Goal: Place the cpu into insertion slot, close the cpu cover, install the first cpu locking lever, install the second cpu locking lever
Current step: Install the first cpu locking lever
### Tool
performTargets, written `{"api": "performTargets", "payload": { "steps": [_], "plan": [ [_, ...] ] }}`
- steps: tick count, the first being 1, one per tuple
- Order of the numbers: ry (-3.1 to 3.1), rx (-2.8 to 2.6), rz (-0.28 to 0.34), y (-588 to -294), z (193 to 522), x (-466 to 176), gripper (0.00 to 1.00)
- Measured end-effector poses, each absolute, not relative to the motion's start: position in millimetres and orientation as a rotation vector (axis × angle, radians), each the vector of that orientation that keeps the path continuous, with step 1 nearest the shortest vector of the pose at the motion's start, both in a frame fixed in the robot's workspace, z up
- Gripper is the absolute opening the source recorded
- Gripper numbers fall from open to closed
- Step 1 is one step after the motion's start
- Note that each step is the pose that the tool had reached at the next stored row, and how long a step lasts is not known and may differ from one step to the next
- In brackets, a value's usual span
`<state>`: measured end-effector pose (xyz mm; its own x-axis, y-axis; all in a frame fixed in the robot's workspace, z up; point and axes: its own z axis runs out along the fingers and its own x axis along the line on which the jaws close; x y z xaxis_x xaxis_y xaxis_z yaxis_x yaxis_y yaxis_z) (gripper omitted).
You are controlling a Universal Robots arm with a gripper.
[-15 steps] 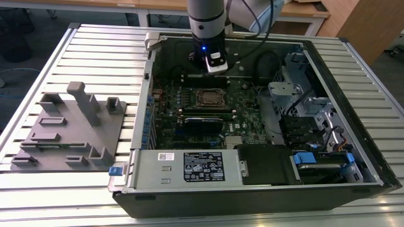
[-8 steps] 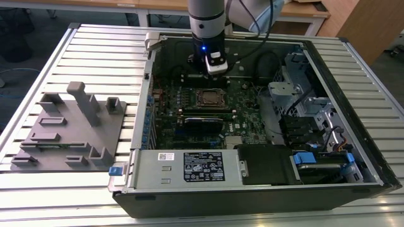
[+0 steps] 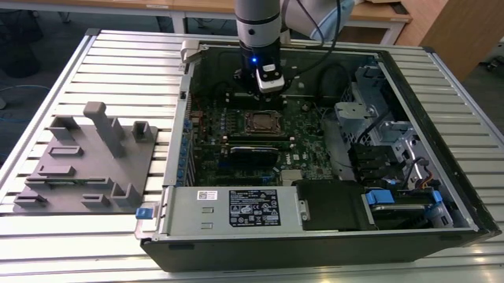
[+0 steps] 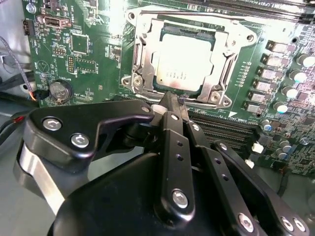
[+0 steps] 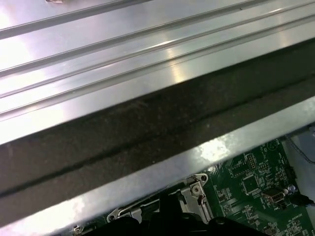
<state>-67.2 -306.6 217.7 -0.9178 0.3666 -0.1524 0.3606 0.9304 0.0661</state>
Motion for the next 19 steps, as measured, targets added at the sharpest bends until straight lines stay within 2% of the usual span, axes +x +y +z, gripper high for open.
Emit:
{"api": "performTargets", "payload": {
  "steps": [9,19],
  "plan": [
    [2.938,0.455,-0.012,-306.8,216.0,-67.2,0.11],
    [2.984,0.457,-0.023,-307.0,214.4,-67.2,0.11]
  ]
}}
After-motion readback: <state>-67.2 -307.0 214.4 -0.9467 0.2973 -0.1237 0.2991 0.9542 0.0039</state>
